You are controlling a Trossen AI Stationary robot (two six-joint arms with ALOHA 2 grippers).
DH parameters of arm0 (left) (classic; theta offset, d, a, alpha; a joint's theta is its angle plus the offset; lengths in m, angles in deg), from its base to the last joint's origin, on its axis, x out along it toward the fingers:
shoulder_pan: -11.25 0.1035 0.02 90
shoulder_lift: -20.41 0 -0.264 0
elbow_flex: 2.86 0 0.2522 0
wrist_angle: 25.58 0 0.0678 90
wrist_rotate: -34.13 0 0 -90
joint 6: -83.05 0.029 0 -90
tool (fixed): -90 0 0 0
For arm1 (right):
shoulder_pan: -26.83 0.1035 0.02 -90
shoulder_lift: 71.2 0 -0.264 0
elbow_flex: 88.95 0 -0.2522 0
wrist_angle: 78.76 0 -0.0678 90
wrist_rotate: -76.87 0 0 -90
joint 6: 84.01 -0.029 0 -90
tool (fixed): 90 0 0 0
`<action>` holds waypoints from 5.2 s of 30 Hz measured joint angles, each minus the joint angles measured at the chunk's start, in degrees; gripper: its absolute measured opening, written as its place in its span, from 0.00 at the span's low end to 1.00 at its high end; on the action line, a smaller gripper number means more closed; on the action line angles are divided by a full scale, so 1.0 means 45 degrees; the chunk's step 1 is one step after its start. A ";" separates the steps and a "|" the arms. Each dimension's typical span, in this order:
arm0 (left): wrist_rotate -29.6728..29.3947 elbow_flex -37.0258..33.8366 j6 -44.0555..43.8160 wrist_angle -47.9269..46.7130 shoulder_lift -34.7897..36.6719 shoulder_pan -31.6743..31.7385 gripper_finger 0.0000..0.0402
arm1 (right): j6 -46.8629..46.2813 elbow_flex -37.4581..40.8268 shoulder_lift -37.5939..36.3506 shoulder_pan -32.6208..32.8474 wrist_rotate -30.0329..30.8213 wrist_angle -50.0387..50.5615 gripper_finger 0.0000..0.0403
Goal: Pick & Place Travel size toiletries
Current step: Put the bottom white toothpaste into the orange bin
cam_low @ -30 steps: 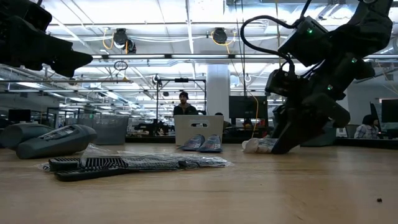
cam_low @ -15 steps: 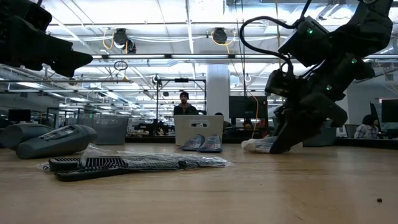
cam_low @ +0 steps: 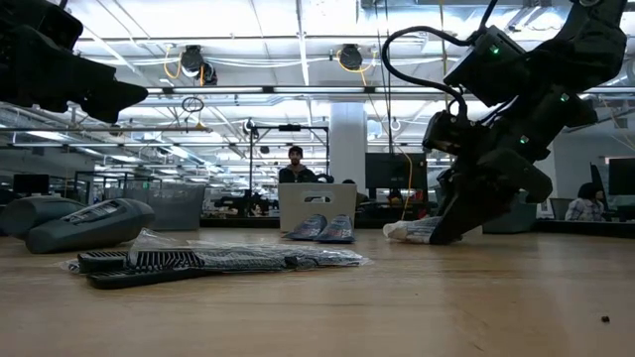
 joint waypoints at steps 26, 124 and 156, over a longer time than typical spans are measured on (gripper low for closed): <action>0.0000 0.0004 0.0000 0.0000 0.0000 0.0000 0.70 | 0.0000 0.0000 -0.0005 0.0000 -0.0015 -0.0052 0.21; 0.0000 0.0002 0.0000 0.0000 0.0000 0.0000 0.70 | -1.9234 -0.5027 -0.2787 1.3425 0.1651 1.0412 0.14; 0.0000 0.0004 0.0000 0.0000 0.0000 0.0000 0.70 | -2.1007 -0.3662 -0.1353 1.3415 -0.0711 1.2556 0.14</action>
